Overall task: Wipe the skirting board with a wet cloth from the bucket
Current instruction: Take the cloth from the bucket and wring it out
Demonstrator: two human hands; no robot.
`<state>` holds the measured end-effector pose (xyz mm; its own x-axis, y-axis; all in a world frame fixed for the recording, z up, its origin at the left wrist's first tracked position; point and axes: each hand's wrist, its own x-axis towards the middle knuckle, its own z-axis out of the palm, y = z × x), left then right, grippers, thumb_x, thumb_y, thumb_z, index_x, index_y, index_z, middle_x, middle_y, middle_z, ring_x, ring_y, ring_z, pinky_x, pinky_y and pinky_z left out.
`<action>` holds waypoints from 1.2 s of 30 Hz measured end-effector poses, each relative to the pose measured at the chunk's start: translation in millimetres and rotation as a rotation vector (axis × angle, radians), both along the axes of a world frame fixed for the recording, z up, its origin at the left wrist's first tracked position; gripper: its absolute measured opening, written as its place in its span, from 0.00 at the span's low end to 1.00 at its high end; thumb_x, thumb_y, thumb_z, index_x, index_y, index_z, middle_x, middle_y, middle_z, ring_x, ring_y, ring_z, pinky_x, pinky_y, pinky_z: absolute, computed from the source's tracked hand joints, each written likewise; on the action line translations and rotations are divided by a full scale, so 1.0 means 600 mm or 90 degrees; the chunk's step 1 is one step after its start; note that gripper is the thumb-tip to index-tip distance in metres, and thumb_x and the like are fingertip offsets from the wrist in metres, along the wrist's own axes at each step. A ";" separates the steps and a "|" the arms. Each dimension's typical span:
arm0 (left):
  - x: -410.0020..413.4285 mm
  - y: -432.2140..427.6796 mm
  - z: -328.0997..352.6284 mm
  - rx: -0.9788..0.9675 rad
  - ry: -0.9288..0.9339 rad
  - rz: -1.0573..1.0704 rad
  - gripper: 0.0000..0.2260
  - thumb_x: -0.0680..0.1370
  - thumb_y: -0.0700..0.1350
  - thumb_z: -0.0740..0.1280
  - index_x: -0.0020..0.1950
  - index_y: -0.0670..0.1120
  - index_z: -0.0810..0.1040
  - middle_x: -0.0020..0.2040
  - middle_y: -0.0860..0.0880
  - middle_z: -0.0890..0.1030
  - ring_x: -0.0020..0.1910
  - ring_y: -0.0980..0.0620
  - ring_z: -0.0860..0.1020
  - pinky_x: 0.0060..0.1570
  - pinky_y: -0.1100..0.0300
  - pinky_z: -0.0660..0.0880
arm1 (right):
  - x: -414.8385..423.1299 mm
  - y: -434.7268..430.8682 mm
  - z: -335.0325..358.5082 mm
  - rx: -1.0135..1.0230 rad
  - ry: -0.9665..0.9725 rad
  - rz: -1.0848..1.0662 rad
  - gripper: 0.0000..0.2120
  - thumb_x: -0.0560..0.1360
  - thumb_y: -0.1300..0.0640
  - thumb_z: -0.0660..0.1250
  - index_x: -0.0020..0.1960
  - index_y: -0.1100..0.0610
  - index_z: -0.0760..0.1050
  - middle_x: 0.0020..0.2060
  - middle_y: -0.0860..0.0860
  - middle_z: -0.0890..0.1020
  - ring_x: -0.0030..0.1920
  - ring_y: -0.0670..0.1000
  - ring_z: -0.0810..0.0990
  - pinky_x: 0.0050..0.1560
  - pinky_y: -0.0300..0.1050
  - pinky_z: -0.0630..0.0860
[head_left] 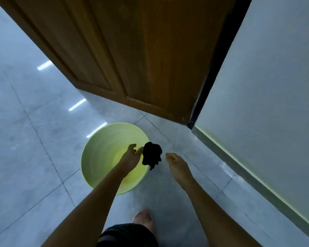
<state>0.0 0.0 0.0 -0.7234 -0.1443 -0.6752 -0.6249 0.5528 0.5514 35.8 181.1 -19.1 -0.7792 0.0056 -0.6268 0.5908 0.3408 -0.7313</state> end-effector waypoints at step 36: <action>0.250 0.154 0.387 -0.069 0.668 -0.664 0.12 0.78 0.50 0.65 0.57 0.47 0.80 0.53 0.47 0.81 0.54 0.49 0.77 0.53 0.57 0.74 | 0.300 0.072 0.246 -0.748 0.209 -0.005 0.36 0.73 0.31 0.55 0.71 0.55 0.70 0.65 0.59 0.76 0.55 0.60 0.80 0.49 0.51 0.78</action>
<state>150.3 92.3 232.3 -0.6680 0.7199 0.1883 0.7182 0.5575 0.4164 216.1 224.5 128.6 -0.9038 -0.4272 -0.0273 0.3195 -0.6308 -0.7071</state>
